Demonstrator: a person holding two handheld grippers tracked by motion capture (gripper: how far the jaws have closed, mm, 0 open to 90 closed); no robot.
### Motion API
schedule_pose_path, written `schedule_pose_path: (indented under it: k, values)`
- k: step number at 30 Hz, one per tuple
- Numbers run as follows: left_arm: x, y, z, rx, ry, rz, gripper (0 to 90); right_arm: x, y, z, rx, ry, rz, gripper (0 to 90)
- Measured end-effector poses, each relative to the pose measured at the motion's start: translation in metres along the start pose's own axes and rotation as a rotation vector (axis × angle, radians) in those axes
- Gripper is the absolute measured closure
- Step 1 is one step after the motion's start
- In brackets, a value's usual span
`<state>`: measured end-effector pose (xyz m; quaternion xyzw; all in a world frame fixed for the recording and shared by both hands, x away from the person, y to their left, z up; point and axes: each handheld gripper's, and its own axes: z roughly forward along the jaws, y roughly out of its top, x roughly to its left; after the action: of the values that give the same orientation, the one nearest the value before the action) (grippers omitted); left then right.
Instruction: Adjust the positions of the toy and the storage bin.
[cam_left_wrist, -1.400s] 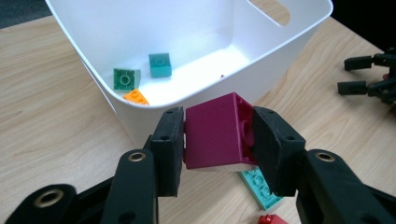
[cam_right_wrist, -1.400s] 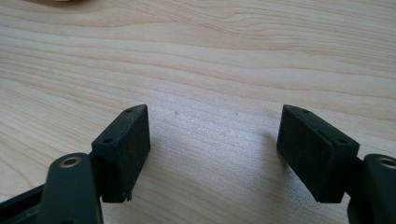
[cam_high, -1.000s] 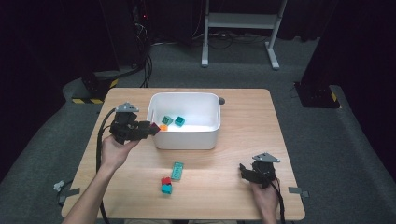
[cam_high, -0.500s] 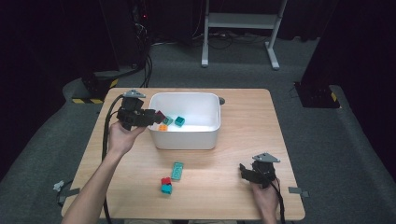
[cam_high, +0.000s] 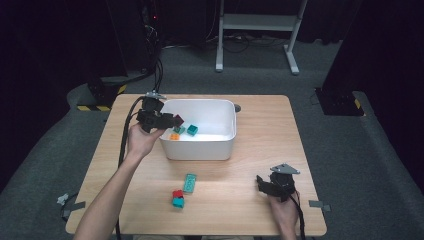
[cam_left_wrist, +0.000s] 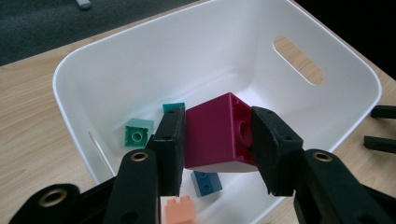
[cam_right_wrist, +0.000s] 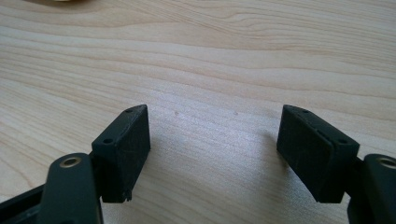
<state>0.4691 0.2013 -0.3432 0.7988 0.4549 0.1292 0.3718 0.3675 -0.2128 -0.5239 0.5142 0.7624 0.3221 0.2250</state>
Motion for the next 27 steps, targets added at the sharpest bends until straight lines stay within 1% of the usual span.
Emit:
schedule_pose_path:
  k: [4,7,14,21,27]
  values:
    - [0.000,0.001,0.007,0.012,0.011,-0.001,56.6,0.000,0.000,0.000,0.000,0.000,0.000,25.7]
    - [0.001,0.002,0.012,0.022,0.020,0.008,56.5,0.000,0.000,0.000,0.000,0.000,0.000,25.7]
    - [0.003,0.002,0.023,0.036,0.030,0.001,56.6,0.000,0.000,0.000,0.000,0.000,0.000,25.7]
    - [0.001,0.003,0.030,0.043,0.035,0.003,56.5,0.000,0.000,0.000,0.000,0.000,-0.001,25.7]
    - [0.002,0.003,0.036,0.053,0.049,0.006,56.4,0.000,0.000,0.000,0.000,0.000,0.000,25.7]
